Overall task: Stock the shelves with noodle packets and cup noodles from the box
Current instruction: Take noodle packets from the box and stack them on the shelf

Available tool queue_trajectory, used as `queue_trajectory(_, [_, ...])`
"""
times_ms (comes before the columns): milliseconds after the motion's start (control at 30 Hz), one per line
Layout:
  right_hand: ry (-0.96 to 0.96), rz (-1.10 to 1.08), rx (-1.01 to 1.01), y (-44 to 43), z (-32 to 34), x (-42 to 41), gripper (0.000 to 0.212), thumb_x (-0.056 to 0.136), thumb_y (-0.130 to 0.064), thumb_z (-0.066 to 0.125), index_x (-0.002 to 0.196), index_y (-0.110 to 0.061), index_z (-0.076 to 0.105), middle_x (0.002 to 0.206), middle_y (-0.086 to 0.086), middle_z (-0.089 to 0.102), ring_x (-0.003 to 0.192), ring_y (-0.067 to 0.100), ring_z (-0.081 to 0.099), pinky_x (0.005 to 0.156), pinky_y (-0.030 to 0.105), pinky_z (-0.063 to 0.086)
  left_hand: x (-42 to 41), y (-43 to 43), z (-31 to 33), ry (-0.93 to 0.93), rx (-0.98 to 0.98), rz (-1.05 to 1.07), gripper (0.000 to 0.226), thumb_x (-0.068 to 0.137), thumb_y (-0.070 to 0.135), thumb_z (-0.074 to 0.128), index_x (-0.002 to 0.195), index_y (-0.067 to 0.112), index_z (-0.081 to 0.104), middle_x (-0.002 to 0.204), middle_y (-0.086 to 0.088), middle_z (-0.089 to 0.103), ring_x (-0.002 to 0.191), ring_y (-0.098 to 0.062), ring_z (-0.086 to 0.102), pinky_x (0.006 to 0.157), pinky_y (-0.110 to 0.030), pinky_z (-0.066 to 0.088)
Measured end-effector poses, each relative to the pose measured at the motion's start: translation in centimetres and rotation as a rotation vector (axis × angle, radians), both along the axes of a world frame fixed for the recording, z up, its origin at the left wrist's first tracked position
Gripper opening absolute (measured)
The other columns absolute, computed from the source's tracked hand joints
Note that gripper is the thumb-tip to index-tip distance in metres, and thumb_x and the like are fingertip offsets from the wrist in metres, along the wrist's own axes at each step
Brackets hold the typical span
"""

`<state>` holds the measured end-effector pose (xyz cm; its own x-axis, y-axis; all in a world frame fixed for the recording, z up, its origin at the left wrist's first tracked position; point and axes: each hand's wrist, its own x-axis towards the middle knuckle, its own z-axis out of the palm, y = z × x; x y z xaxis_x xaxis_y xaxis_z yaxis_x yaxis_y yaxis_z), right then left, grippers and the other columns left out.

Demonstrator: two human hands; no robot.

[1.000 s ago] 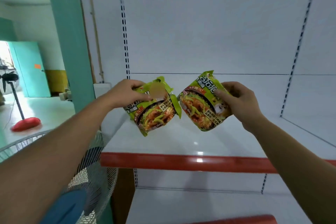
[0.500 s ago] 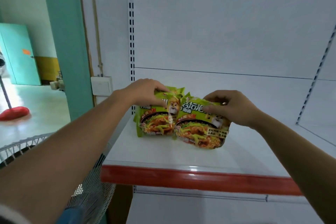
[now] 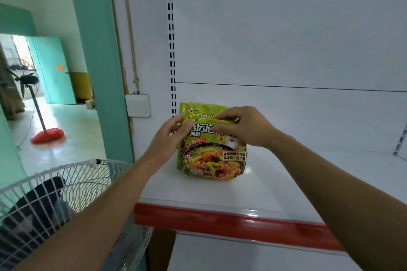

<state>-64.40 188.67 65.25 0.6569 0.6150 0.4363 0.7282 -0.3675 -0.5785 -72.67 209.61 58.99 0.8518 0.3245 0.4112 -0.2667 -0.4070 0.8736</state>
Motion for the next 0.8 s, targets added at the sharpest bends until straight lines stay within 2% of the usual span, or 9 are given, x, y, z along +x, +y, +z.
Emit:
queue_trajectory(67, [-0.038,-0.003,-0.021,1.1,0.0,0.1,0.030,0.077,-0.043,0.079,0.103,-0.028,0.076,0.097,-0.012,0.070,0.095,0.011,0.064,0.088,0.034,0.052,-0.5,0.3,-0.6,0.011,-0.072,-0.059,0.095,0.057,0.084,0.068,0.134,0.031,0.052,0.132,0.006,0.059,0.123,-0.012,0.056,0.100,-0.033,0.048])
queue_trajectory(133, [-0.059,-0.021,-0.037,1.9,-0.3,0.4,0.031,0.078,-0.044,0.078,0.103,-0.027,0.075,0.094,-0.012,0.068,0.093,0.012,0.063,0.086,0.033,0.052,-1.0,0.4,-1.0,0.036,-0.046,-0.066,0.099,0.051,0.081,0.074,0.134,0.032,0.050,0.132,0.008,0.059,0.122,-0.010,0.055,0.098,-0.034,0.051])
queue_trajectory(233, [-0.060,-0.048,-0.032,2.4,-0.8,0.7,0.031,0.079,-0.043,0.078,0.104,-0.026,0.075,0.093,-0.012,0.066,0.091,0.010,0.061,0.085,0.031,0.051,-1.6,0.0,-1.7,0.108,0.023,-0.060,0.097,0.062,0.052,0.080,0.146,0.028,0.038,0.137,0.009,0.052,0.126,-0.012,0.051,0.092,-0.032,0.054])
queue_trajectory(333, [-0.085,-0.059,-0.013,2.4,-1.1,0.7,0.029,0.081,-0.043,0.076,0.106,-0.027,0.074,0.094,-0.015,0.065,0.092,0.007,0.059,0.082,0.029,0.048,-1.9,-0.3,-1.7,0.108,0.023,-0.046,0.094,0.065,0.044,0.079,0.147,0.027,0.036,0.132,0.011,0.052,0.123,-0.012,0.053,0.079,-0.017,0.051])
queue_trajectory(400, [-0.102,-0.060,0.017,2.1,-1.1,0.6,0.026,0.085,-0.039,0.074,0.108,-0.026,0.073,0.095,-0.017,0.063,0.093,0.005,0.057,0.081,0.024,0.044,-2.0,-0.5,-1.4,0.108,0.035,-0.014,0.086,0.071,0.037,0.080,0.146,0.027,0.038,0.128,0.013,0.052,0.120,-0.009,0.052,0.078,-0.015,0.049])
queue_trajectory(533, [-0.104,-0.129,0.108,1.1,-1.0,0.7,0.021,0.087,-0.036,0.071,0.105,-0.026,0.073,0.100,-0.013,0.065,0.095,0.006,0.057,0.083,0.026,0.046,-2.5,-0.8,-1.2,0.101,0.084,0.033,0.078,0.077,0.035,0.079,0.144,0.025,0.041,0.131,0.010,0.053,0.121,-0.006,0.047,0.092,-0.022,0.044])
queue_trajectory(633, [-0.067,-0.209,0.177,-0.2,-0.7,0.9,0.015,0.087,-0.036,0.071,0.100,-0.029,0.073,0.096,-0.014,0.068,0.091,0.004,0.060,0.082,0.026,0.048,-2.6,-0.9,-1.0,0.064,0.113,0.108,0.093,0.072,0.045,0.078,0.151,0.024,0.033,0.149,0.006,0.039,0.132,-0.011,0.039,0.105,-0.031,0.038])
queue_trajectory(733, [-0.040,-0.270,0.200,-1.7,-0.6,0.5,0.009,0.088,-0.032,0.069,0.095,-0.030,0.072,0.087,-0.020,0.065,0.090,0.004,0.061,0.079,0.024,0.047,-2.7,-0.9,-0.8,0.048,0.165,0.178,0.091,0.077,0.037,0.080,0.152,0.023,0.031,0.154,-0.001,0.033,0.138,-0.017,0.036,0.114,-0.045,0.034])
queue_trajectory(800, [-0.039,-0.316,0.180,-2.7,-0.8,0.2,0.011,0.088,-0.033,0.068,0.098,-0.029,0.072,0.088,-0.020,0.065,0.093,0.005,0.061,0.082,0.026,0.048,-2.9,-1.2,-0.7,0.014,0.214,0.228,0.084,0.079,0.036,0.079,0.150,0.022,0.035,0.153,-0.002,0.035,0.139,-0.019,0.035,0.115,-0.047,0.033])
